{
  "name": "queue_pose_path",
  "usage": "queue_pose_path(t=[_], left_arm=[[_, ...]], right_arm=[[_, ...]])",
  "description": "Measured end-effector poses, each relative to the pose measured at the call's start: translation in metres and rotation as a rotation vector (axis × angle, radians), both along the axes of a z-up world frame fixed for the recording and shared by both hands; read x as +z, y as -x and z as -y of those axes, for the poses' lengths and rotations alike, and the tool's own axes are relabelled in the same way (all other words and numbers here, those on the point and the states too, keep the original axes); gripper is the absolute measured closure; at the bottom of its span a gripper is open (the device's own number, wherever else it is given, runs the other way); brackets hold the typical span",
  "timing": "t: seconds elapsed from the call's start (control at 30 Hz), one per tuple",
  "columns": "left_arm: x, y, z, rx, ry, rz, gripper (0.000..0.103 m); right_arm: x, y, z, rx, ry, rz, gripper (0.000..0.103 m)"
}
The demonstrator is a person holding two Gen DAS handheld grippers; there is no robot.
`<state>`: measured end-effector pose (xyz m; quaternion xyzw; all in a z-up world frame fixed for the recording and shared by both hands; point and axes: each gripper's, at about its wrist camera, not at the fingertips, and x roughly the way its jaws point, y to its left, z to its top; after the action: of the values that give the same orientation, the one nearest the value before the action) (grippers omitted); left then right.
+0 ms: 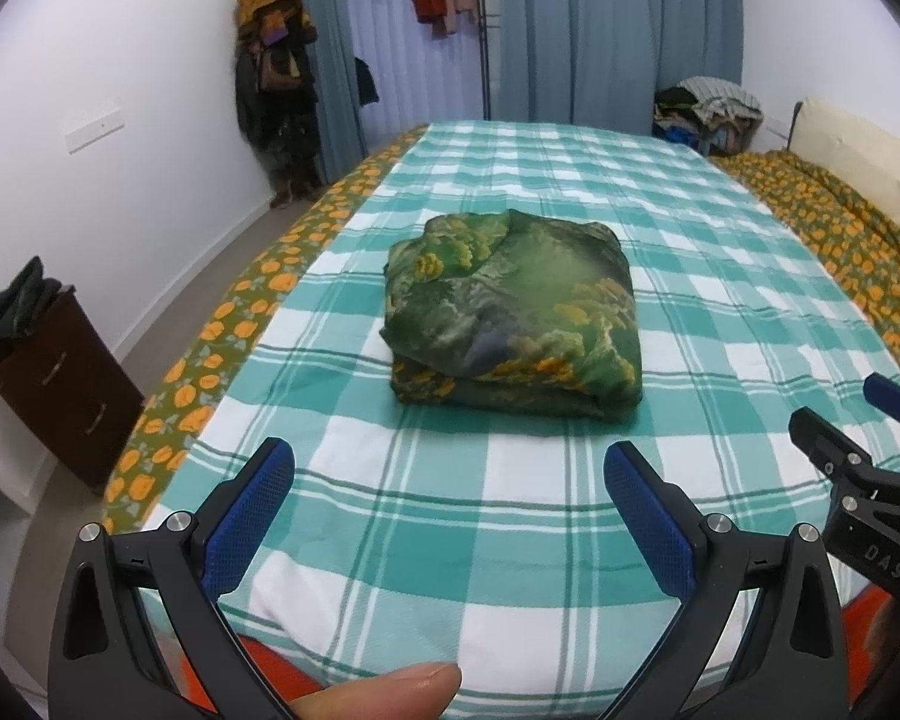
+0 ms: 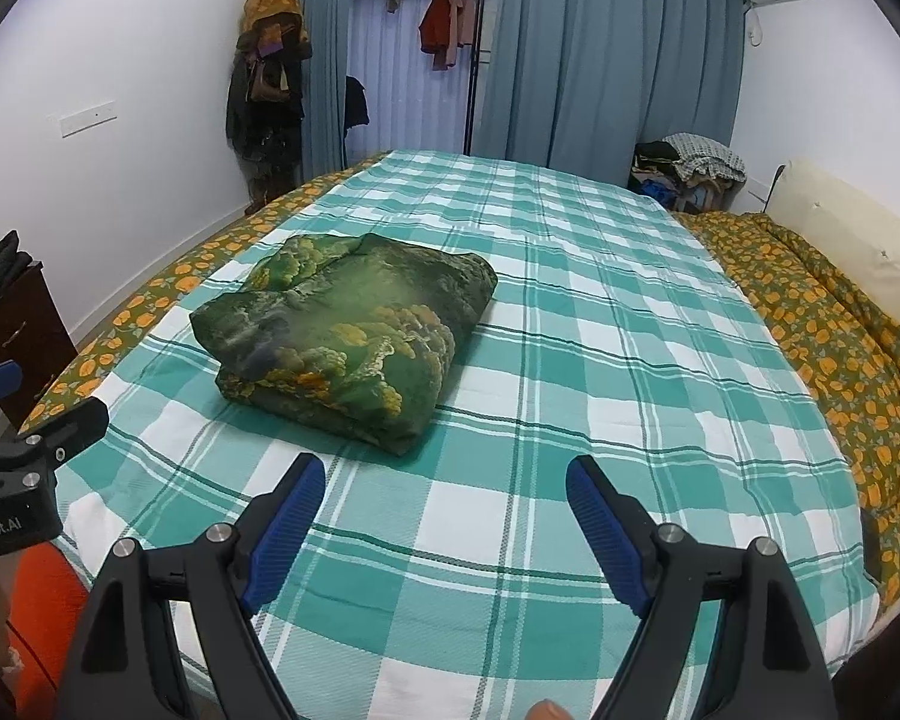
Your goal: Fold large clothes
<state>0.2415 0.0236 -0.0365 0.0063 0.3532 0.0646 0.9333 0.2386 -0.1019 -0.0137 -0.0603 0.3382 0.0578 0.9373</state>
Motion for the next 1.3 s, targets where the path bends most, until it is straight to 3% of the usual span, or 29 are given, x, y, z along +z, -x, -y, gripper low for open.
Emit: queue_pose_path(t=[0.5,1.3], left_arm=[[0.002,0.0,-0.005,0.021,0.015,-0.039,0.0],[0.004,0.0,-0.001,0.0,-0.001,-0.021,0.001]], right_arm=[[0.011,0.003,-0.011,0.019,0.015,0.008,0.019],[0.016,0.004,-0.015,0.026,0.021,-0.004,0.019]])
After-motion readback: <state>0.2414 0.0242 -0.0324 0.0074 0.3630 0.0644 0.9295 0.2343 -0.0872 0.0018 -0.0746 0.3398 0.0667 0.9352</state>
